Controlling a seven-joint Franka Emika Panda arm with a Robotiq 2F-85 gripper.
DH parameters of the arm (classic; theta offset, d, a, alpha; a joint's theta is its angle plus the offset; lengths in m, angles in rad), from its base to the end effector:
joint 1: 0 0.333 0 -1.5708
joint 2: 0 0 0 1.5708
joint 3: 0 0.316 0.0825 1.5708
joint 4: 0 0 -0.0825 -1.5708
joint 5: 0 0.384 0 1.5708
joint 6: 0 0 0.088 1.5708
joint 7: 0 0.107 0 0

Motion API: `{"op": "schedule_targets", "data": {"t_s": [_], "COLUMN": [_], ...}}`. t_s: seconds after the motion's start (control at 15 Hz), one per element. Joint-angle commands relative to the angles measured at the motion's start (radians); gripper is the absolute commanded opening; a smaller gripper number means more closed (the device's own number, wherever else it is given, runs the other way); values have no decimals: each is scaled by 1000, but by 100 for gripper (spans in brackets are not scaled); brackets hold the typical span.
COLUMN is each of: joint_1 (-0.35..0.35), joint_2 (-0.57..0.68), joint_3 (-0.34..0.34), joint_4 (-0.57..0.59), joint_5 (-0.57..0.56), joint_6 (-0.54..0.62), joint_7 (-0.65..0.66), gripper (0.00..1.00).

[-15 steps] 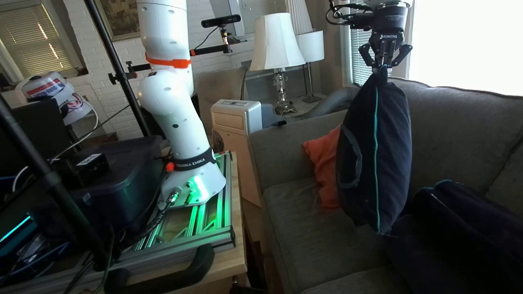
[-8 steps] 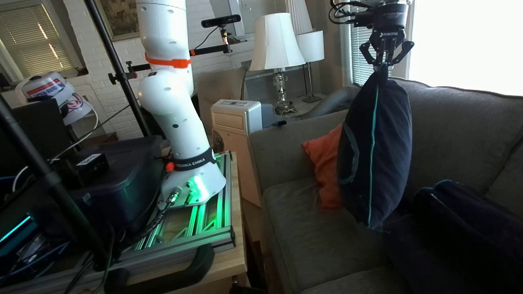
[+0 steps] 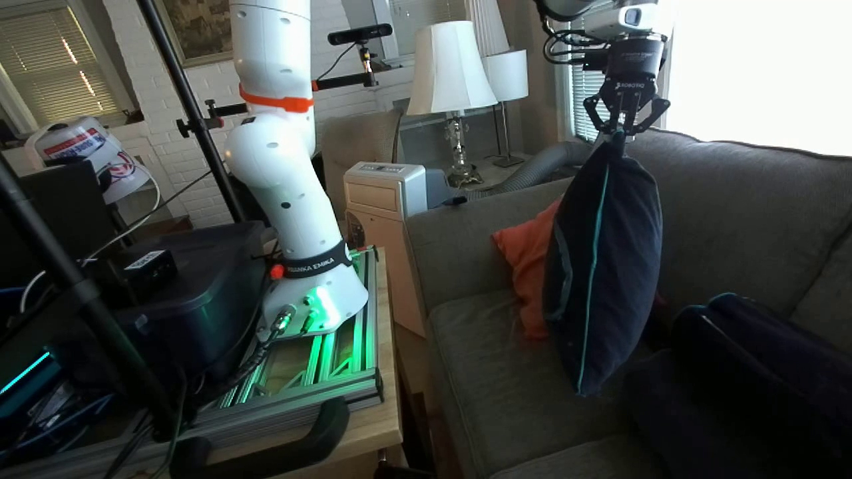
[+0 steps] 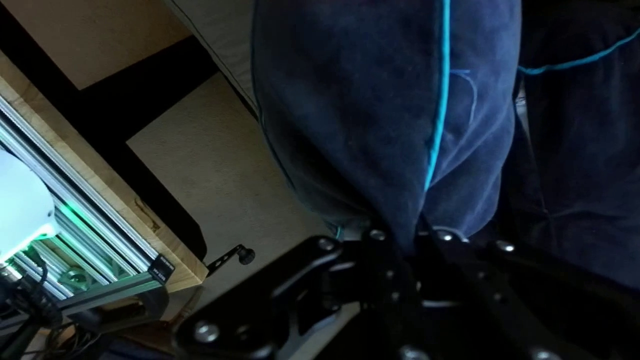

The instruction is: Move the left black pillow to the right

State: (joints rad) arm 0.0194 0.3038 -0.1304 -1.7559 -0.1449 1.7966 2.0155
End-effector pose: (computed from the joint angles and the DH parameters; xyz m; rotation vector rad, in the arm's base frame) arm 0.6040 -0.0742 0.3788 1.4378 -2.4344 -0.0116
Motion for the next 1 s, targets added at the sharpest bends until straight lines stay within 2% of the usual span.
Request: {"op": "schedule_targets", "data": {"t_s": [0.0,0.2,0.33,0.4,0.8,0.93], "joint_1": [-6,-9,-9,-9,-7,-7], "joint_2": [37,69,88,95,129,138], "joint_3": [-4,-14,-20,-23,-32,-32], "joint_4": [19,30,34,34,42,42], "joint_5": [-14,-26,-39,-43,-53,-52], "joint_6": [14,4,0,1,4,3], "joint_7": [44,42,43,46,65,68], "gripper": [3,3,37,42,88,100]}}
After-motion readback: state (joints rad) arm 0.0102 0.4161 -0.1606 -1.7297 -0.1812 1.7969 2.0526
